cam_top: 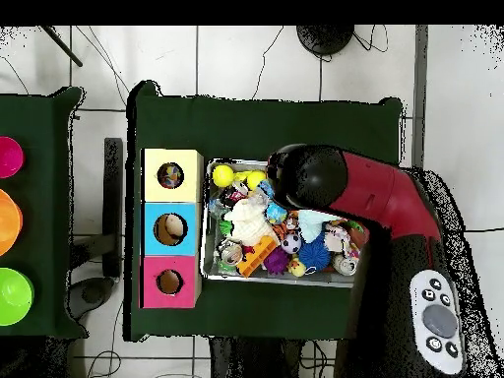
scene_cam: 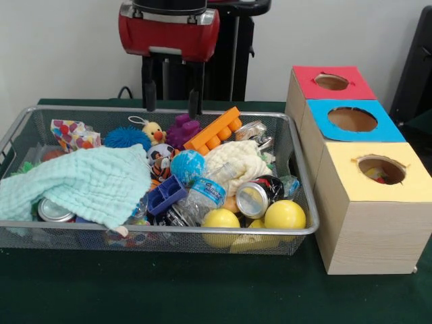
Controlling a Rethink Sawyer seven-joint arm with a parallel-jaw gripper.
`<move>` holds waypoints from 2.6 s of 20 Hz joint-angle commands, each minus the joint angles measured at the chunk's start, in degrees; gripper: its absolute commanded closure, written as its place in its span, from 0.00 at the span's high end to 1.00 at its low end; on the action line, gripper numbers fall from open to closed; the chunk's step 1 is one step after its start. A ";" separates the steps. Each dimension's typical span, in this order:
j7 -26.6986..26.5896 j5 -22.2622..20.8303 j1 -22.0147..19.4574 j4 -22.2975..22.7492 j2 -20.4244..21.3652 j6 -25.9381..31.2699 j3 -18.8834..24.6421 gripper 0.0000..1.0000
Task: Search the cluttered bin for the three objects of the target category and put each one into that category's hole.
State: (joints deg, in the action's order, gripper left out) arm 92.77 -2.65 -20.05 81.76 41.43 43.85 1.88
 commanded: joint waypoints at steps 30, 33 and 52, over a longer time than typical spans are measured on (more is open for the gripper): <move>-18.78 -18.62 -18.00 4.41 -1.31 5.23 23.66 1.00; -20.51 -19.99 -19.90 4.31 -1.61 5.48 24.81 1.00; -23.37 -26.24 -28.95 8.74 -1.54 4.58 30.03 1.00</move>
State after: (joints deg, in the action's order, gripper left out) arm 86.05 -24.68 -48.29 86.04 41.28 44.43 27.65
